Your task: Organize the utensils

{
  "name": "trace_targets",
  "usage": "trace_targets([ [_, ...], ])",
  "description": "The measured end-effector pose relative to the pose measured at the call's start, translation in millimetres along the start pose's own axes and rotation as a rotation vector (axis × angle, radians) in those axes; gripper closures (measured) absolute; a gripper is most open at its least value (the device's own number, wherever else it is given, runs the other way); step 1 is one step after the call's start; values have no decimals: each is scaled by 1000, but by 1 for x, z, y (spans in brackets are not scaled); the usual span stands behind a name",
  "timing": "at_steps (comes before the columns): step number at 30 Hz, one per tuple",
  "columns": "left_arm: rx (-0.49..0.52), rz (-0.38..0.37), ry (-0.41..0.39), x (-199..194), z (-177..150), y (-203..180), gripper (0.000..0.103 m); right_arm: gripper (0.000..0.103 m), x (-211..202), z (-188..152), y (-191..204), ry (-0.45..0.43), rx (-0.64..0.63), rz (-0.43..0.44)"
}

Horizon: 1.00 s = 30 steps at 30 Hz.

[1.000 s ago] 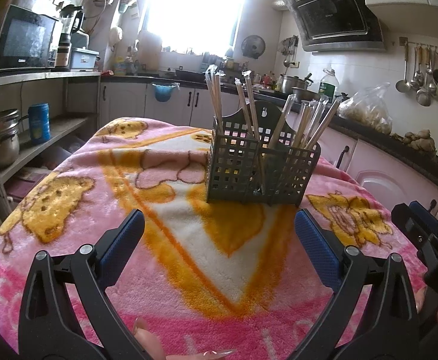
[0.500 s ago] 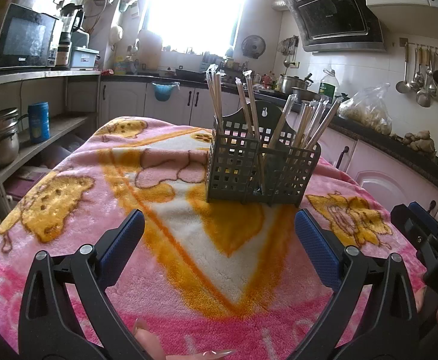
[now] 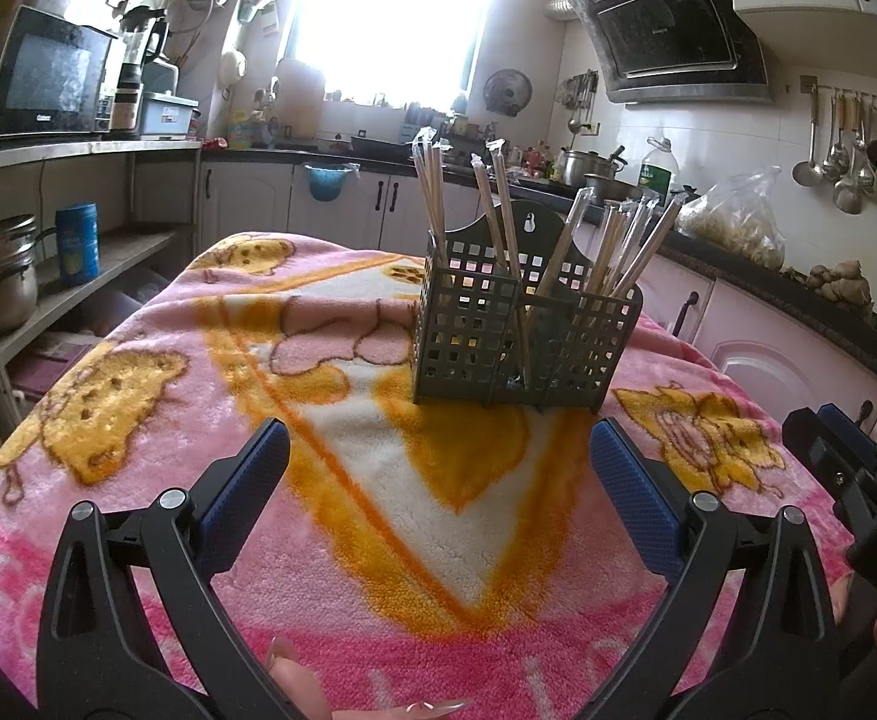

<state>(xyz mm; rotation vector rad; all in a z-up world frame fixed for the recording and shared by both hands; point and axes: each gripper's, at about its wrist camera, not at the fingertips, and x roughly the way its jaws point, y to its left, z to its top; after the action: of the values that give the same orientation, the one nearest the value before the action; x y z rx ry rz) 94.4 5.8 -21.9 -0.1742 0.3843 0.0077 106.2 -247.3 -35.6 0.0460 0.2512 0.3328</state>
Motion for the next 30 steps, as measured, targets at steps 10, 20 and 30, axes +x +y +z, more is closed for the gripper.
trace_targets([
  [10, 1, -2, 2, 0, 0, 0, 11, 6, 1, 0, -1, 1, 3, -3],
  [20, -2, -18, 17, 4, -3, 1, 11, 6, 2, -1, -3, 13, 11, -14],
  [30, -97, 84, 142, 21, 10, 39, 11, 6, 26, 6, -58, 165, 89, -197],
])
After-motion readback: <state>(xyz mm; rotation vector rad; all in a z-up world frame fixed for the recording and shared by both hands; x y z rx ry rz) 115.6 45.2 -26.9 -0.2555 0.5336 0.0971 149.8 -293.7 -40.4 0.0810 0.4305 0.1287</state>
